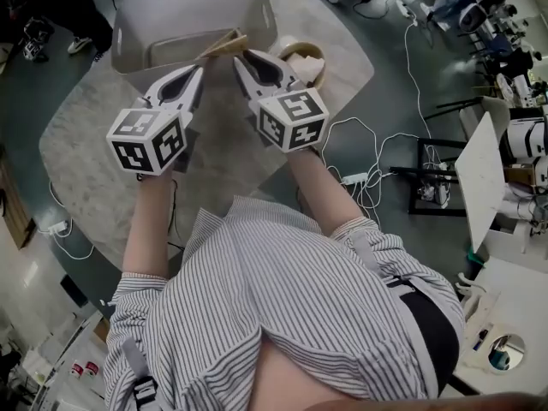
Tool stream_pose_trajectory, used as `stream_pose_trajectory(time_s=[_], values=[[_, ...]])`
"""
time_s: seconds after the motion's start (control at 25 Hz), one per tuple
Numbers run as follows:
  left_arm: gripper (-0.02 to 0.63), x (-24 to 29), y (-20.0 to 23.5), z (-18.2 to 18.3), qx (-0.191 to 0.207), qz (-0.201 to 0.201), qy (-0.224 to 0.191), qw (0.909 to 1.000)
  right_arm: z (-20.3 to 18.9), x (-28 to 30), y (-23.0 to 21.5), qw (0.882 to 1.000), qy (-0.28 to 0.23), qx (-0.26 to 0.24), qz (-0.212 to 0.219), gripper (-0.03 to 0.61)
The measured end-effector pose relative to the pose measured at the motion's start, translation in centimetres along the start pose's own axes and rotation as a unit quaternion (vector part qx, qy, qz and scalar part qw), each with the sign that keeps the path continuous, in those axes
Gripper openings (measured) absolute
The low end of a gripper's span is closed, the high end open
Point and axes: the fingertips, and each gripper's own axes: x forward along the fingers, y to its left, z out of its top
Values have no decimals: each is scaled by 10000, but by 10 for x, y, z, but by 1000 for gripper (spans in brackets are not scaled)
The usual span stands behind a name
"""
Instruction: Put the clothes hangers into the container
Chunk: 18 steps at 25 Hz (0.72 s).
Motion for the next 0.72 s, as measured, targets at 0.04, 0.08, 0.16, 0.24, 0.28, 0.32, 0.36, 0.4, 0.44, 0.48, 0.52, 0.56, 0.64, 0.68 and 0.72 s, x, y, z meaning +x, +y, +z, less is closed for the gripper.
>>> stream_pose_trajectory(time_s=[0.04, 0.08, 0.16, 0.24, 0.28, 0.32, 0.36, 0.4, 0.44, 0.48, 0.52, 0.56, 0.64, 0.68, 0.72], values=[[11, 0, -2, 0, 10, -9, 2, 10000, -2, -2, -1, 10000, 16, 17, -18, 77], [11, -1, -3, 0, 18, -15, 1, 10000, -3, -4, -1, 10000, 32, 35, -24, 77], [11, -2, -6, 1, 28, -25, -5, 10000, -4, -7, 1, 10000, 54, 35, -12, 77], [11, -3, -8, 1, 42, -37, -13, 10000, -4, -10, 5, 10000, 50, -17, 12, 77], [11, -4, -9, 1, 48, -42, -17, 10000, -4, -11, 7, 10000, 46, -42, 24, 77], [11, -5, -10, 1, 54, -45, -22, 10000, -4, -13, 10, 10000, 41, -55, 36, 75], [11, -6, -11, 1, 60, -46, -26, 10000, -4, -14, 12, 10000, 35, -58, 45, 75], [11, -8, -12, 1, 67, -45, -30, 10000, -4, -16, 13, 10000, 28, -55, 53, 75], [11, -9, -13, 1, 73, -43, -35, 10000, -3, -17, 15, 10000, 18, -48, 59, 74], [11, -11, -14, 1, 78, -39, -44, 10000, -3, -19, 17, 10000, 0, -38, 66, 72], [11, -13, -16, 0, 83, -31, -62, 9999, -2, -20, 19, 10000, -24, -34, 77, 71], [11, -16, -17, 0, 87, -22, -85, 9999, 0, -22, 23, 9999, -50, -42, 98, 71], [11, -24, -18, 0, 85, -8, -122, 9999, 5, -27, 33, 9997, -92, -88, 195, 71], [11, -29, -19, -1, 80, -7, -137, 9999, 8, -29, 40, 9995, -110, -115, 263, 71], [11, -34, -20, -2, 80, -7, -157, 9998, 11, -31, 47, 9993, -134, -139, 326, 71]])
